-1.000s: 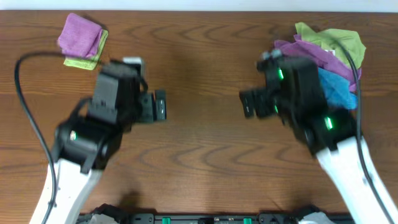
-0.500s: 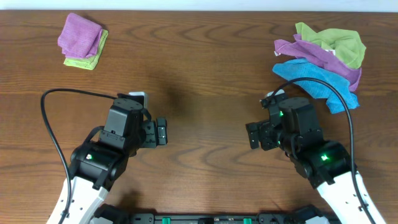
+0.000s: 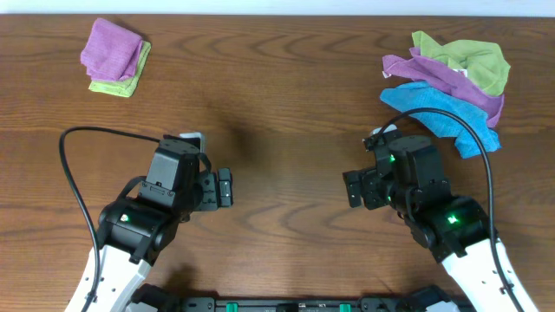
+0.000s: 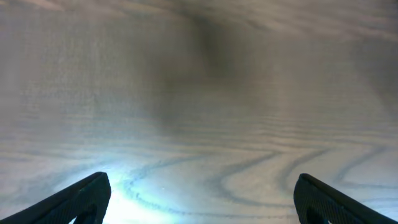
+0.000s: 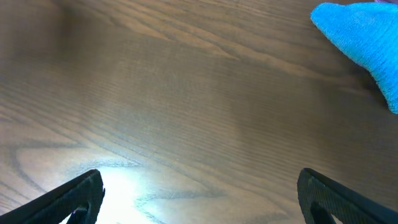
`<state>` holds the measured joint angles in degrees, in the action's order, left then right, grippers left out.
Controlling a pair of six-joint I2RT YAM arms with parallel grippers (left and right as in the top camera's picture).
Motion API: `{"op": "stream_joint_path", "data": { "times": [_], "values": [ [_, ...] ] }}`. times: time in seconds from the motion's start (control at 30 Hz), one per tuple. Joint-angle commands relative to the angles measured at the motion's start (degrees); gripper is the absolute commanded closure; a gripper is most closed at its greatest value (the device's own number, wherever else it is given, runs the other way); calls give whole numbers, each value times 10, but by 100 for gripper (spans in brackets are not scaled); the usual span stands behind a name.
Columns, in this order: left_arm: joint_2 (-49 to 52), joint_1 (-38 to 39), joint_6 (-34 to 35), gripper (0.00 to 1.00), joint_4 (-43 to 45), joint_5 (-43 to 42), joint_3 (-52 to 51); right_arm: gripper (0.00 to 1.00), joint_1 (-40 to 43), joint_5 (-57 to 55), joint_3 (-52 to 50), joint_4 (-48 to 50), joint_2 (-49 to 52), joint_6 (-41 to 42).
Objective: Fold the cloth
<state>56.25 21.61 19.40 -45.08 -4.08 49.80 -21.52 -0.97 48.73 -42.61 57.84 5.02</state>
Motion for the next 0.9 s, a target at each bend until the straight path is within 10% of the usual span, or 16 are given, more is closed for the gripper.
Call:
{"op": "stream_joint_path", "data": {
  "times": [0.0, 0.37, 0.87],
  "values": [
    [2, 2, -23, 5, -6, 19, 9, 1, -2, -5, 2, -1, -5, 7],
    [-167, -146, -218, 5, 126, -26, -97, 1, -2, -5, 2, -1, -5, 7],
    [-425, -228, -200, 4, 235, -61, -373, 1, -2, -5, 2, -1, -5, 7]
  ]
}}
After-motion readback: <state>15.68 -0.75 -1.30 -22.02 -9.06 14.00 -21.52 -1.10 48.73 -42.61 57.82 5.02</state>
